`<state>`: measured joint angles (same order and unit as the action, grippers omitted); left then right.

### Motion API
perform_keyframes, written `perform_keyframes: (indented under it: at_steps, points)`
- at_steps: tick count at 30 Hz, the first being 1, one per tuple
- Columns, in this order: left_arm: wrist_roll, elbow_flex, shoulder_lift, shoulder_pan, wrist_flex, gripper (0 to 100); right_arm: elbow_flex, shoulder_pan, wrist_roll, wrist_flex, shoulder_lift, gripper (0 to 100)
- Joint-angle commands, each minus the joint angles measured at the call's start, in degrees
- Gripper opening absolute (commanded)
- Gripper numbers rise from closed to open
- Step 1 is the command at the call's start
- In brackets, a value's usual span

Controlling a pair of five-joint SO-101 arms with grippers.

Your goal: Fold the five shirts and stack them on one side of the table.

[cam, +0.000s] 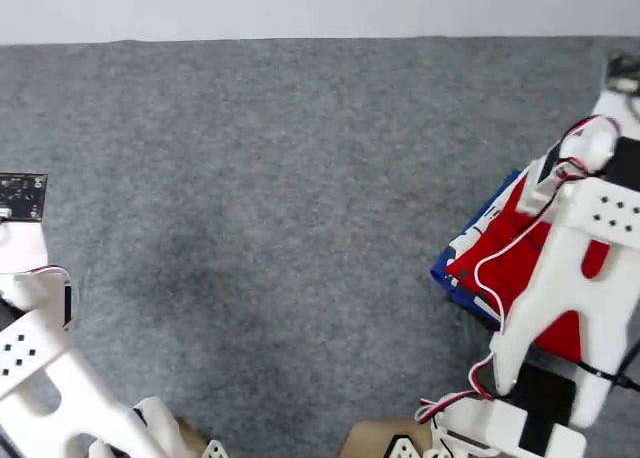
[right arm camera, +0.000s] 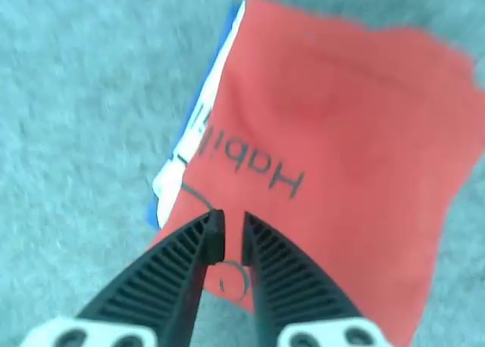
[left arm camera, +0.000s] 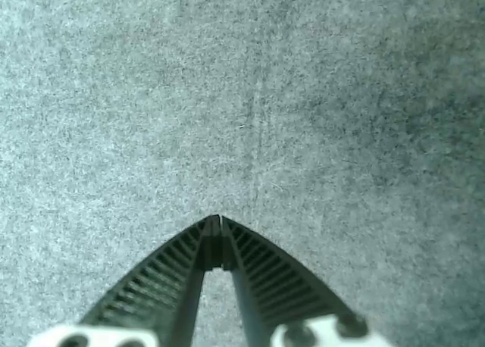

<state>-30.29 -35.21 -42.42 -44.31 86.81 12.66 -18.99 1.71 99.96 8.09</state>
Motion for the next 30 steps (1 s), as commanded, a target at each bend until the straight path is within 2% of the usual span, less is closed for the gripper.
perform_keyframes:
  at_steps: [1,5,9,11,15,20,24,30]
  points:
    - [-0.44,0.75,-1.41,-0.09,-0.53,1,-8.70,-1.01,-0.44,-4.79,2.59,1.3]
    - [-0.44,0.57,-1.41,-0.09,-0.53,1,-25.05,-3.91,-0.09,-20.70,2.51,0.9]
    - [-0.44,0.57,-1.05,0.09,-0.53,1,-37.63,-3.65,1.58,-35.47,3.12,0.9]
    - [-0.44,0.66,-1.05,0.09,-0.53,1,-36.84,-3.21,1.58,-35.91,3.91,0.9]
    - [-0.53,0.84,-1.05,0.09,-0.62,1,-28.84,-3.03,1.58,-30.11,7.78,0.9]
    - [-0.53,0.84,-1.32,0.09,-0.62,1,-21.63,-6.02,2.11,-27.12,11.30,0.9]
    - [-0.53,0.84,-1.41,0.09,-0.62,1,-23.21,-11.12,6.42,-30.55,9.45,0.9]
    - [-0.53,0.48,-1.41,0.09,-0.62,1,-30.95,-17.27,7.65,-43.47,-1.63,0.9]
